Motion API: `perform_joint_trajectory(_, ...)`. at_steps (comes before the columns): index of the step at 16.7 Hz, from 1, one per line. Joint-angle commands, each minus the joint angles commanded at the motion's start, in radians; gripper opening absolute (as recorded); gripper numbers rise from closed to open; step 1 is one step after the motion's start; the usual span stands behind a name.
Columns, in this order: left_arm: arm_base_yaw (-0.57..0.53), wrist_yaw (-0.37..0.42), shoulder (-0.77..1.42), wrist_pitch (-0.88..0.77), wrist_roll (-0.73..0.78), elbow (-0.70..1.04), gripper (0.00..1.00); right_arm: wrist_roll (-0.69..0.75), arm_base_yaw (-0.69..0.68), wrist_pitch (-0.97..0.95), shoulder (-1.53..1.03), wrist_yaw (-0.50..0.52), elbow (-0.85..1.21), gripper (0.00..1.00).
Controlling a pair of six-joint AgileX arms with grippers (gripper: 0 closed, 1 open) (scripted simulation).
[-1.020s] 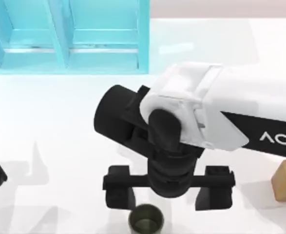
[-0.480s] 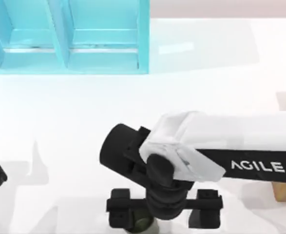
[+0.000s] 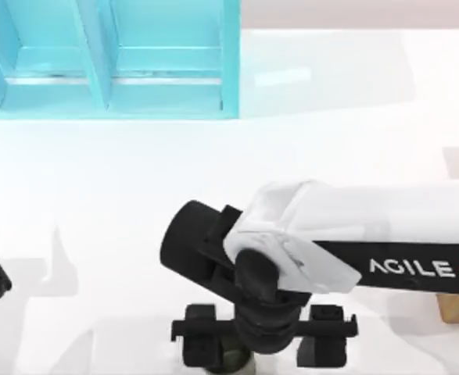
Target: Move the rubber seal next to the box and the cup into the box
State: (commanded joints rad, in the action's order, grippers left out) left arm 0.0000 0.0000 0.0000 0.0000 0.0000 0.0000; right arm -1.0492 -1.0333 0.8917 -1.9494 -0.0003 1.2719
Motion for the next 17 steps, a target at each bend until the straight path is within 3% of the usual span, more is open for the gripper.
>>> perform_joint_trajectory(9, 0.000, 0.000, 0.000, 0.000, 0.000, 0.000, 1.00, 0.000, 0.000, 0.000, 0.000, 0.000, 0.000, 0.02)
perform_joint_trajectory(17, 0.000, 0.000, 0.000, 0.000, 0.000, 0.000, 1.00, 0.000, 0.000, 0.000, 0.000, 0.000, 0.000, 0.00)
